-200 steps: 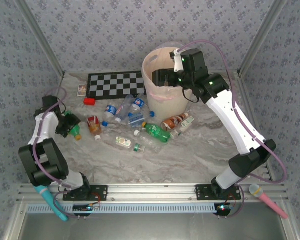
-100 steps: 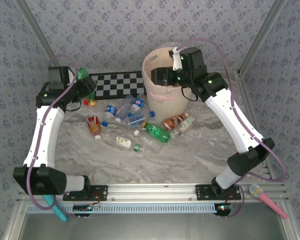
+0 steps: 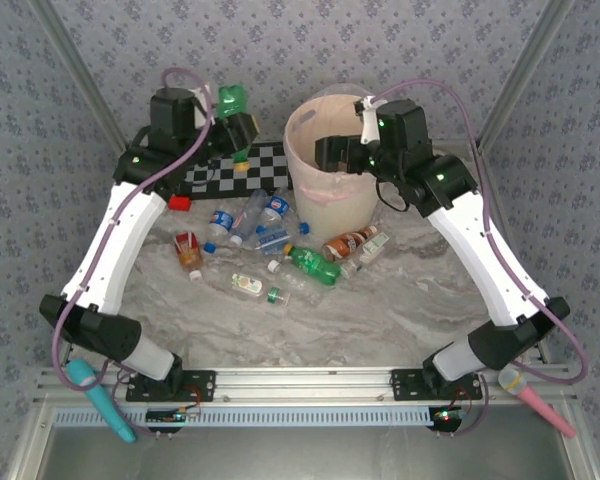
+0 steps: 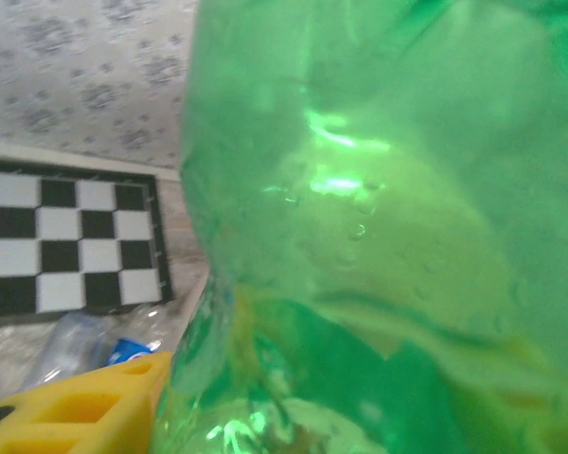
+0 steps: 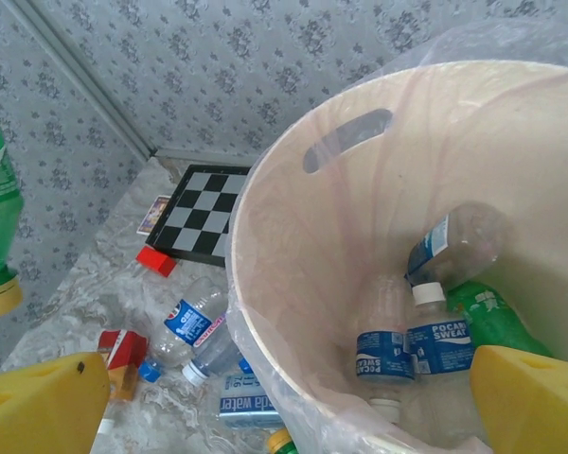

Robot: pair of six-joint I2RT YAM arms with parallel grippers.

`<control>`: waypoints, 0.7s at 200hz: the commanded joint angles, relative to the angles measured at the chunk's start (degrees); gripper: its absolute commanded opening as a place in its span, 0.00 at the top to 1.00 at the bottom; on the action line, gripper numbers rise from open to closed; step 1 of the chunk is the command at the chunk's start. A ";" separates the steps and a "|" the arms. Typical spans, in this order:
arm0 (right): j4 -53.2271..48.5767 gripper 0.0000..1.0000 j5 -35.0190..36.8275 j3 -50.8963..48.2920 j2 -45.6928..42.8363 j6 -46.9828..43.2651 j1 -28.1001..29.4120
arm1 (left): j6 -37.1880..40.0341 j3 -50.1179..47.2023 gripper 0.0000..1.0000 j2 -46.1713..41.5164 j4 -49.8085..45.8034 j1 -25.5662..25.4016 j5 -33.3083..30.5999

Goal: Put the plastic bottles in the bin

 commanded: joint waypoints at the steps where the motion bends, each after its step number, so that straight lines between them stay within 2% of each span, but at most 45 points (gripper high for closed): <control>1: -0.60 0.00 2.84 -0.91 -2.46 0.62 0.08 | 3.53 4.94 0.53 2.48 6.26 -2.99 0.08; 34: -1.41 0.00 4.51 -1.77 -4.20 0.18 -0.37 | 6.52 13.34 0.53 8.32 6.47 -6.48 -0.32; 83: -1.22 0.00 7.67 -4.41 -8.21 0.67 -1.08 | 10.22 21.86 0.53 16.34 10.51 -8.68 -0.32; 140: 0.08 0.00 9.69 -7.84 -12.62 0.84 -2.35 | 23.67 42.50 0.52 31.44 3.51 -13.64 -4.89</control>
